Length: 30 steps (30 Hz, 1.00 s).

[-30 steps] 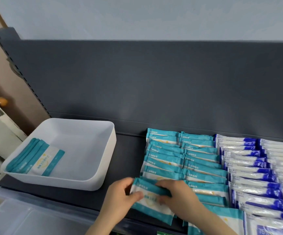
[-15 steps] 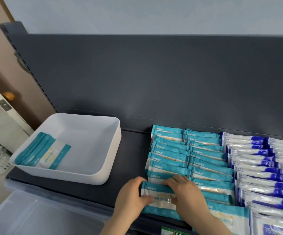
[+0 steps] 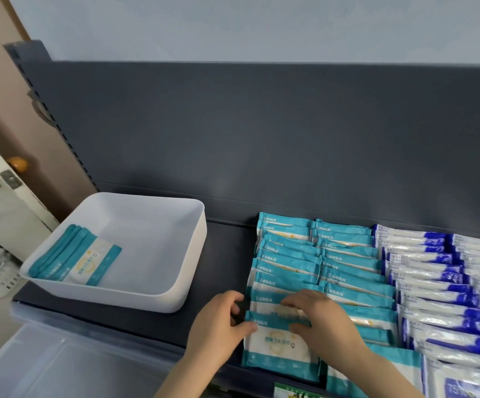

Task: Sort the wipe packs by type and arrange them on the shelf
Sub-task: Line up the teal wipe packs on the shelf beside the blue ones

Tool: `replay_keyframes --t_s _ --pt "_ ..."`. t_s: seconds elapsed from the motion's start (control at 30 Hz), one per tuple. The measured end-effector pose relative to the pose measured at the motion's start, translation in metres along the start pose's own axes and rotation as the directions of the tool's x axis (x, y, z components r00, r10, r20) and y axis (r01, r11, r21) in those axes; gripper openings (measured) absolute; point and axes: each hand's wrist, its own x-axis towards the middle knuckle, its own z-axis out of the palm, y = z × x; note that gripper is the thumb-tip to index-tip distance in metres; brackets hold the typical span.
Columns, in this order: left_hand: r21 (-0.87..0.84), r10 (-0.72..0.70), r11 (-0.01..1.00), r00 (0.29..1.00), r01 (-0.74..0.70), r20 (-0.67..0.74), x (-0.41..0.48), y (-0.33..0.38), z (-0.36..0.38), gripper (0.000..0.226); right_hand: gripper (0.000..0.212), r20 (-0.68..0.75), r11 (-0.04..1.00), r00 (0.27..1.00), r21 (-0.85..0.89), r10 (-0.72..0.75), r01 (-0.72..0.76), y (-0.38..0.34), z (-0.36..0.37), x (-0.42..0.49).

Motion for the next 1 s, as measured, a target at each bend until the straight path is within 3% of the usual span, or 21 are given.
replay_keyframes --t_s 0.23,0.4,0.57,0.8,1.0 --pt "-0.007 0.083 0.996 0.959 -0.088 -0.272 -0.001 0.006 -0.079 0.026 0.035 -0.102 0.976 0.972 0.033 -0.211 0.215 -0.058 -0.036 0.056" --pt "0.015 -0.068 0.996 0.903 0.083 -0.424 -0.015 -0.046 -0.151 0.022 0.033 -0.071 0.903 0.903 0.035 -0.425 0.428 -0.127 -0.031 0.108" --pt "-0.028 -0.254 0.958 0.803 0.285 -0.539 -0.026 -0.119 -0.211 0.023 0.037 0.076 0.813 0.813 -0.047 -0.577 0.581 -0.196 -0.006 0.16" --pt "0.002 -0.398 0.885 0.761 0.465 -0.512 -0.012 -0.182 -0.259 0.029 0.061 0.298 0.702 0.734 -0.226 -0.61 0.675 -0.281 0.05 0.221" --pt "0.159 -0.371 0.876 0.846 0.456 -0.383 0.023 -0.194 -0.269 0.032 0.084 0.36 0.424 0.558 -0.388 -0.748 0.818 -0.307 0.096 0.271"
